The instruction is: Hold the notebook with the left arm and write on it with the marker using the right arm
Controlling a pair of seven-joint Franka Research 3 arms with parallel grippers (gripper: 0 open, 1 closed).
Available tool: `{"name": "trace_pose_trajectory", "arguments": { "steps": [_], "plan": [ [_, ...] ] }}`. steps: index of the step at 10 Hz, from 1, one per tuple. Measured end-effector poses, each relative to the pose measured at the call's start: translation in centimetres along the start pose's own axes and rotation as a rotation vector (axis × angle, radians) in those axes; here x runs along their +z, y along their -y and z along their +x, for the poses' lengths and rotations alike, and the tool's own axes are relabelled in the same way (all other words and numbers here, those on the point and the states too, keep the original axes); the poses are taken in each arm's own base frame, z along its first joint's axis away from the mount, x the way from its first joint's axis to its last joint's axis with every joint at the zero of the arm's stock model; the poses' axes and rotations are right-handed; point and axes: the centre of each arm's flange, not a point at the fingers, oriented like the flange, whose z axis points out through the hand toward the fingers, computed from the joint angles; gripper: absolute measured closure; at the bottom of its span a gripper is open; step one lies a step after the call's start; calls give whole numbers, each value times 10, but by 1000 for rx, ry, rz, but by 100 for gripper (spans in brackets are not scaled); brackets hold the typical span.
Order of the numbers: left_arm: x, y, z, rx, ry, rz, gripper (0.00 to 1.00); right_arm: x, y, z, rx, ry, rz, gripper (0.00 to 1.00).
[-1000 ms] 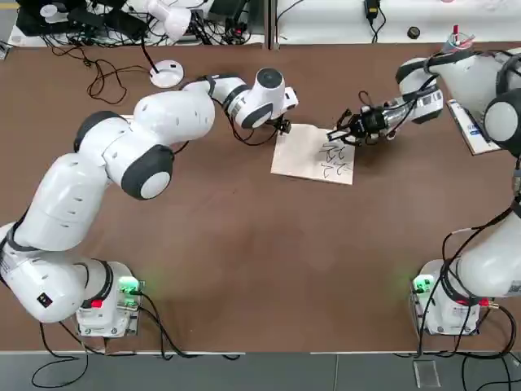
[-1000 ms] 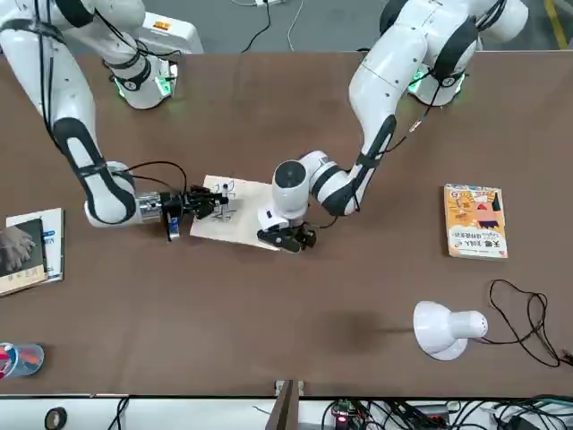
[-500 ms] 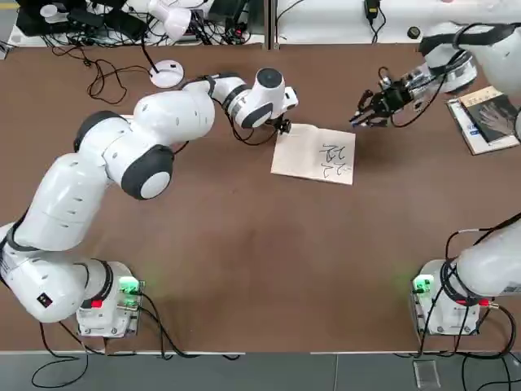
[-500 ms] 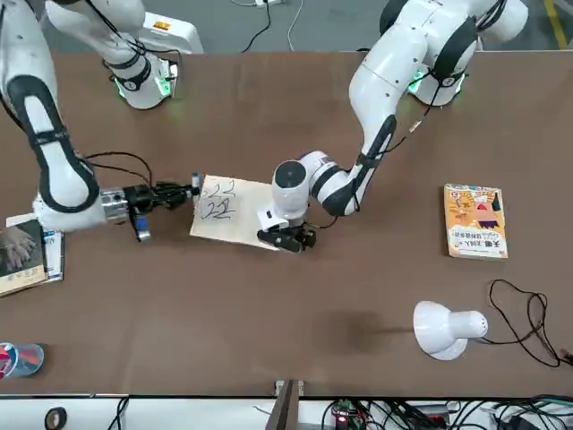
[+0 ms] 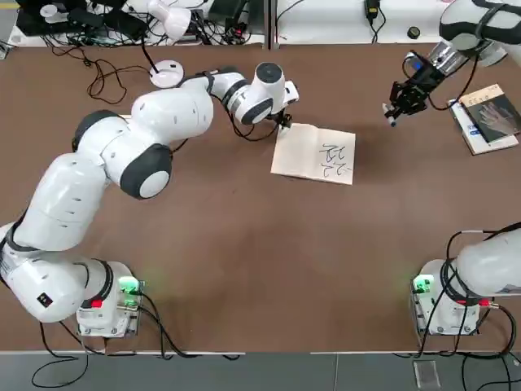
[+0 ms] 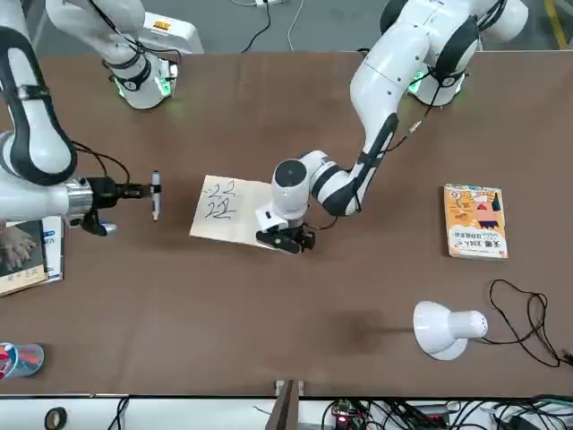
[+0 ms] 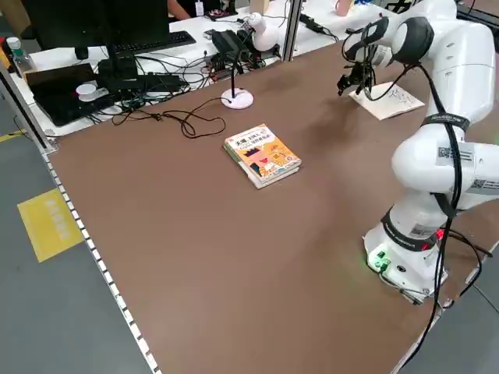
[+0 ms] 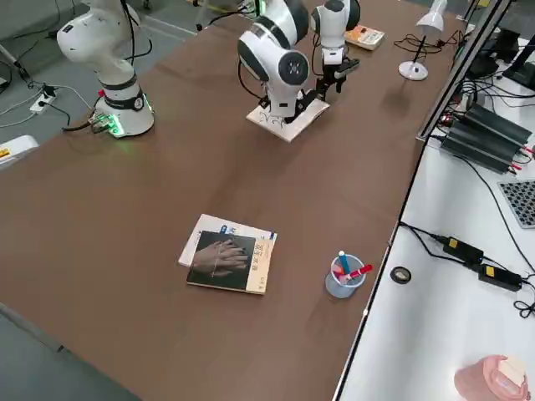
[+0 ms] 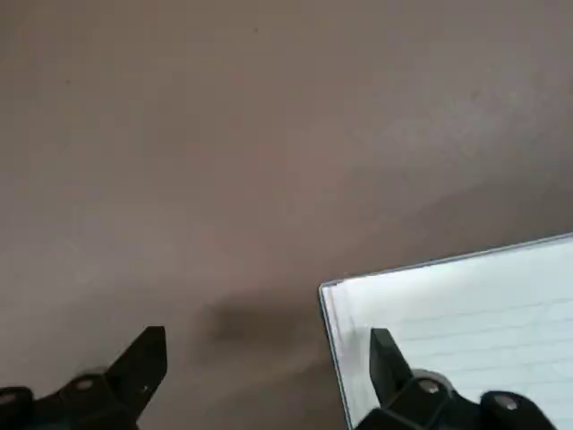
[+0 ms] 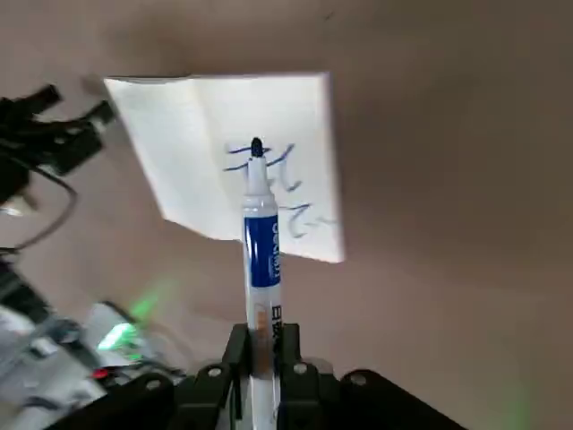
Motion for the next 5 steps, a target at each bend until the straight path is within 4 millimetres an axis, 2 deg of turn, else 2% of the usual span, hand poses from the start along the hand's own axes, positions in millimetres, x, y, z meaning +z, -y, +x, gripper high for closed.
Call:
{"name": "trace_pose_trajectory", "arguments": {
  "steps": [3,5],
  "plan": [
    [-14,6,7,-10,0,5,0,-29,-24,-6,-130,-50,-135,82],
    [-30,9,12,-16,6,11,0,-50,-44,-4,-207,-69,-227,82]
  ]
}}
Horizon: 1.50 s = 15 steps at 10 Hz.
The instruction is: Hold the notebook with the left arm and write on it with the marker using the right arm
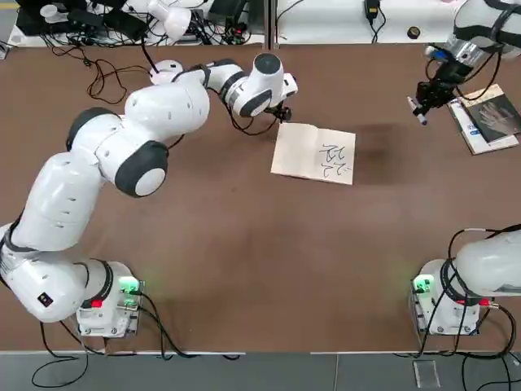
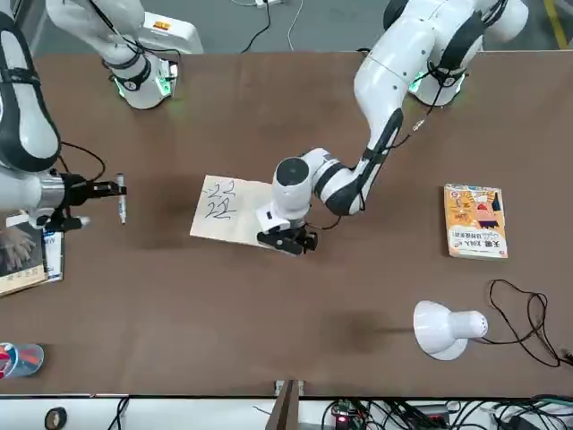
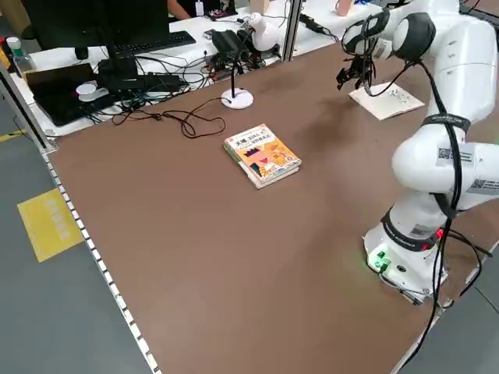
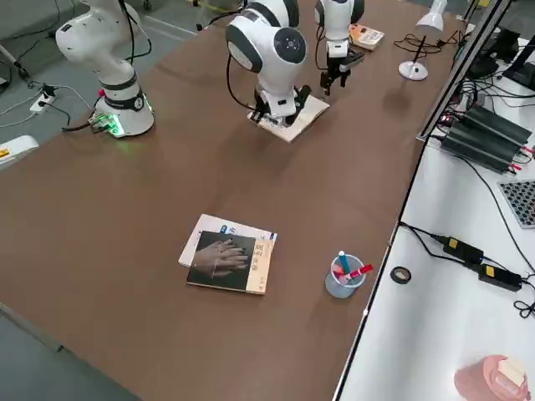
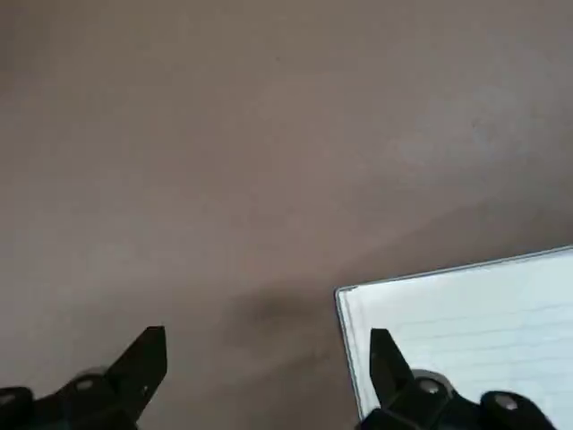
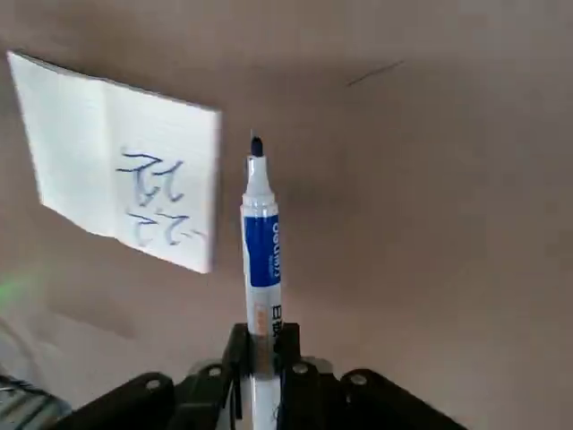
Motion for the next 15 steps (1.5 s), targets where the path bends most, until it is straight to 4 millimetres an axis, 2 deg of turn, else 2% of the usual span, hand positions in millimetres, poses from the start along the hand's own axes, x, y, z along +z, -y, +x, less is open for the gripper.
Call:
{"name": "trace_pose_trajectory", "arguments": {
  "steps": [3,7,8,10,12,15],
  "plan": [
    [-43,12,13,-22,4,11,0,-21,-30,2,-96,-44,-149,82],
    [-106,49,33,-87,2,10,0,-21,-57,22,-165,-126,-320,82],
    [-120,59,37,-102,-3,8,0,-13,-64,30,-163,-170,-343,82],
    [-141,74,43,-130,-13,-1,0,18,-80,40,-71,-266,-359,82],
    [-155,88,48,-165,-12,-20,0,49,-87,40,58,-318,-350,82],
    [-176,111,52,-201,-6,-21,0,84,-86,33,171,-345,-330,82]
  ]
}}
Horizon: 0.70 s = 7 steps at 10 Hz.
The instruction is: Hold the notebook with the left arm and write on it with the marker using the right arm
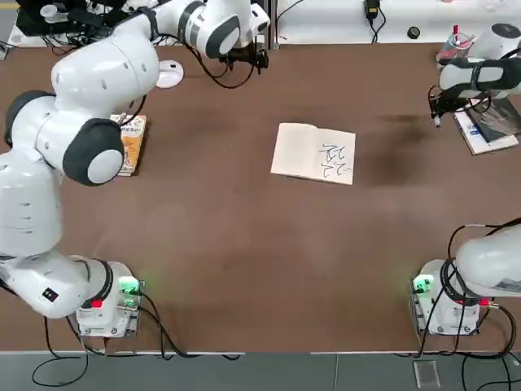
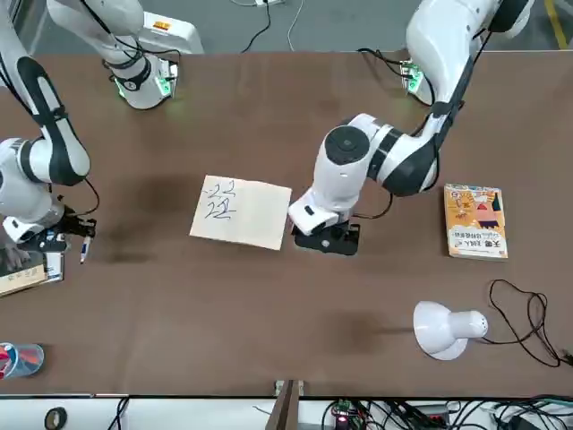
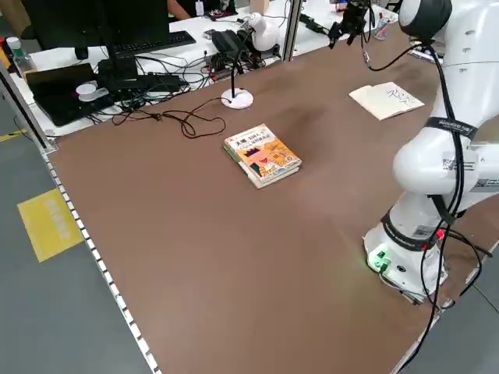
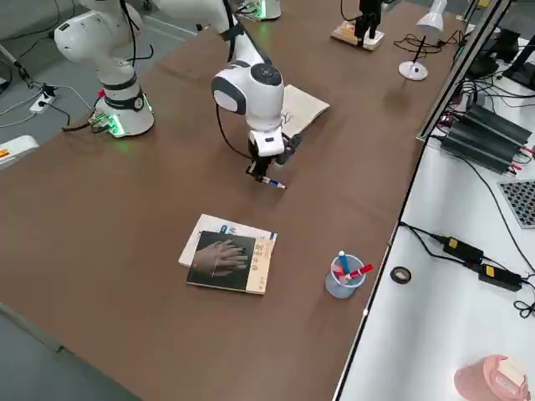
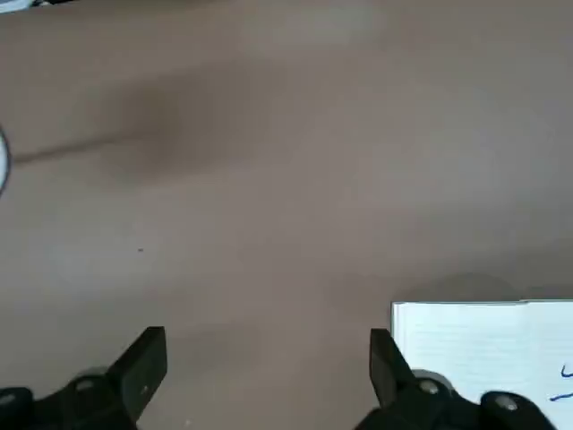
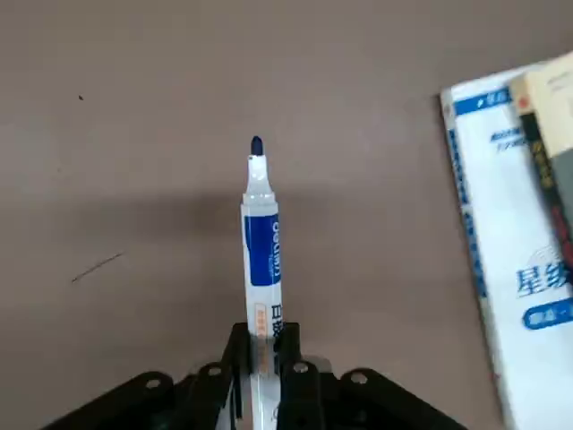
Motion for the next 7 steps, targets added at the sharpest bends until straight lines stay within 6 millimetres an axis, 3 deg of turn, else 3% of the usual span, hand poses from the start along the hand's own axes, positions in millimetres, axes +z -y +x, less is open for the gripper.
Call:
{"name": "trace_pose_trajectory", "arguments": {
  "steps": [4,7],
  "plan": [
    [-32,34,11,-11,7,14,0,38,4,-14,25,28,4,82],
    [-52,59,16,-19,20,26,0,49,4,-15,29,34,5,81]
  ]
}}
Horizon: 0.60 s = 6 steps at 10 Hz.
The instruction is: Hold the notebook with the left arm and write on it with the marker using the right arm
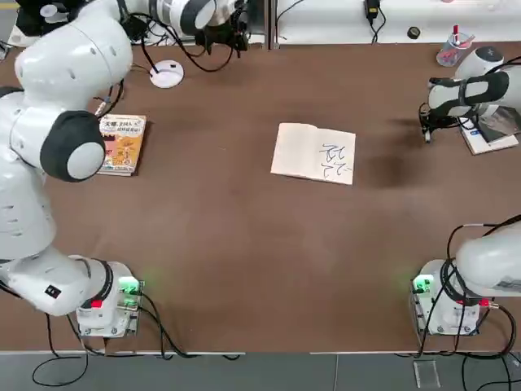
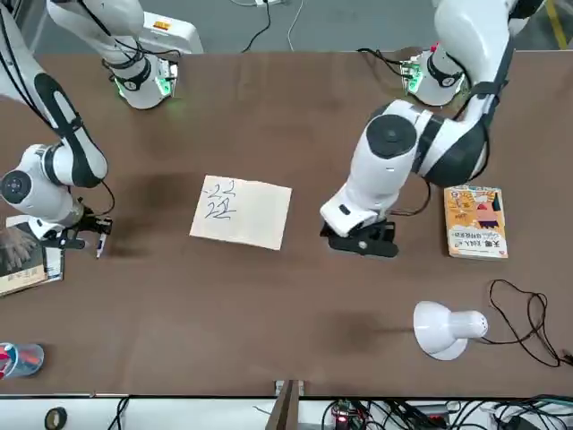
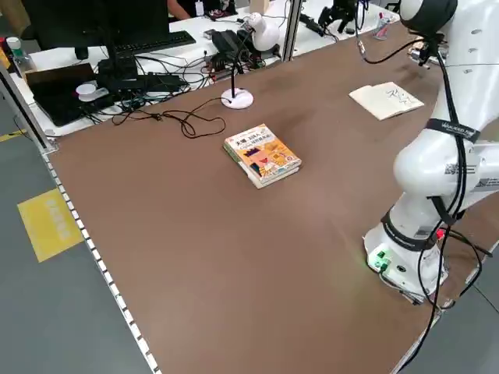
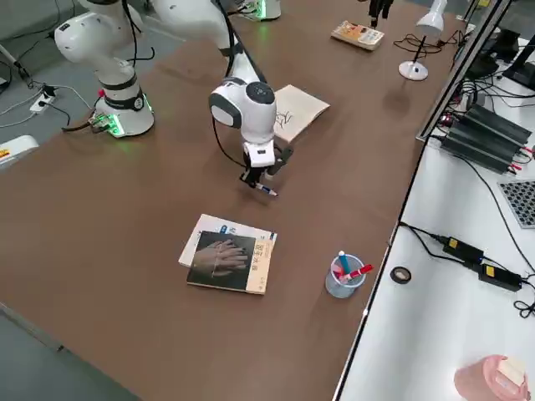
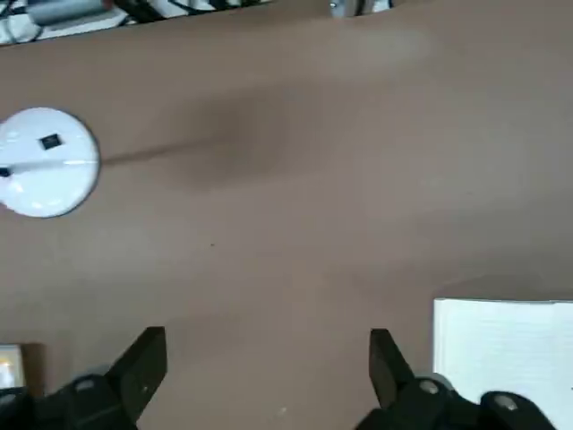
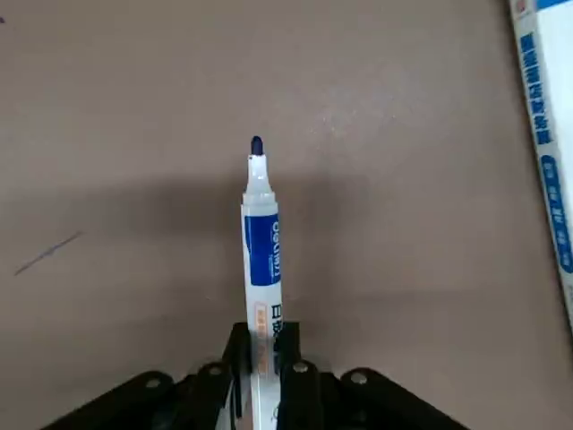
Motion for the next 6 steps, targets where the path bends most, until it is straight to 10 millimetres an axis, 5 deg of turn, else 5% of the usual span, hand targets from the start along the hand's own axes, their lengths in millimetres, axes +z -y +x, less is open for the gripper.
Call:
{"name": "trace_pose_trajectory", "arguments": {
  "steps": [3,6],
  "plan": [
    [-18,32,5,22,22,15,0,-1,0,1,1,-3,0,52],
    [-35,73,5,38,35,8,0,-1,-1,1,2,-4,0,44]
  ]
}}
